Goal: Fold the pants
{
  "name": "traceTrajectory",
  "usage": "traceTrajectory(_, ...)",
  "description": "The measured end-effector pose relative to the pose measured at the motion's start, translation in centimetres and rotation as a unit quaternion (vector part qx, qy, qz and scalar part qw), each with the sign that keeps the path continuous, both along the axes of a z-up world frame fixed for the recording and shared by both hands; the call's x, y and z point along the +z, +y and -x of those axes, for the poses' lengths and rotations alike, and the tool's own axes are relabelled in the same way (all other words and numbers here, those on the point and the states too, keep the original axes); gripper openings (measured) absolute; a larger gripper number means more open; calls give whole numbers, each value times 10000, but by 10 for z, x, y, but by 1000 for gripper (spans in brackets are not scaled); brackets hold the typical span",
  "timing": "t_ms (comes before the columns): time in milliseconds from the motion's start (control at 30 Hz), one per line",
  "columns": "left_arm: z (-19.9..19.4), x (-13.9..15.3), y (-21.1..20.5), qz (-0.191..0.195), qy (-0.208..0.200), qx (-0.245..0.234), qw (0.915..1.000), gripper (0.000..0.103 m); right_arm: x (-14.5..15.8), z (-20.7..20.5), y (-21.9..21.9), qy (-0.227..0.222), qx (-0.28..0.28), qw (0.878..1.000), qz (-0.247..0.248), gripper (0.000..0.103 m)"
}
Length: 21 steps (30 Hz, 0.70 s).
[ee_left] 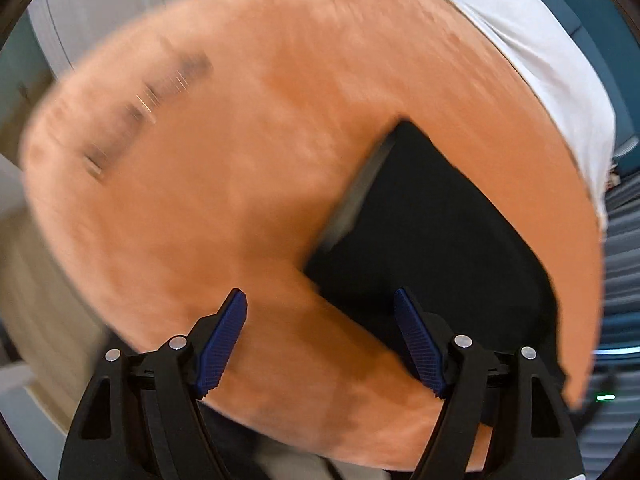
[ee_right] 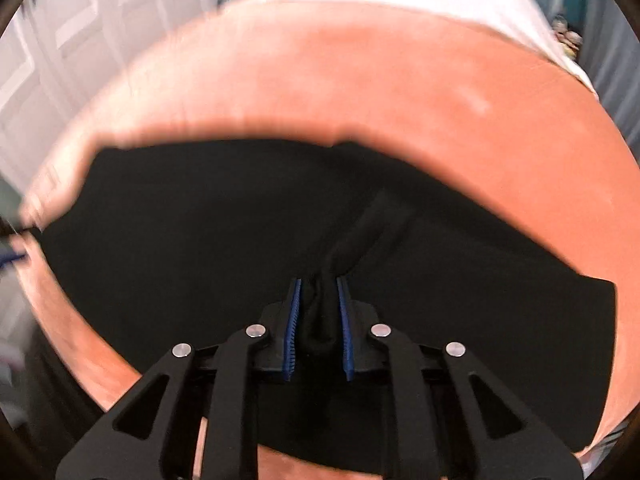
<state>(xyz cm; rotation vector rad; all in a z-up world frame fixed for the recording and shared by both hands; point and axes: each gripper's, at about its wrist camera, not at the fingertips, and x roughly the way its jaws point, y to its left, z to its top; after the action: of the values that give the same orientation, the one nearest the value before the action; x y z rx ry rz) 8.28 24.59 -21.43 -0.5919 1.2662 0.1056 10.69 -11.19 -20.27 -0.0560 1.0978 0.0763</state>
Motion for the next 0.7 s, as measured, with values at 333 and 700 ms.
traceTrajectory(333,-36,-35,-24,352,-4,717,9968,89,76,66,-87,-685,-1162,9881,-736,63)
traceTrajectory(700,-20,116,-173,-824,-1776,-1269,9724,13,87,142,-190,-868,-2457,9597,-1054,66)
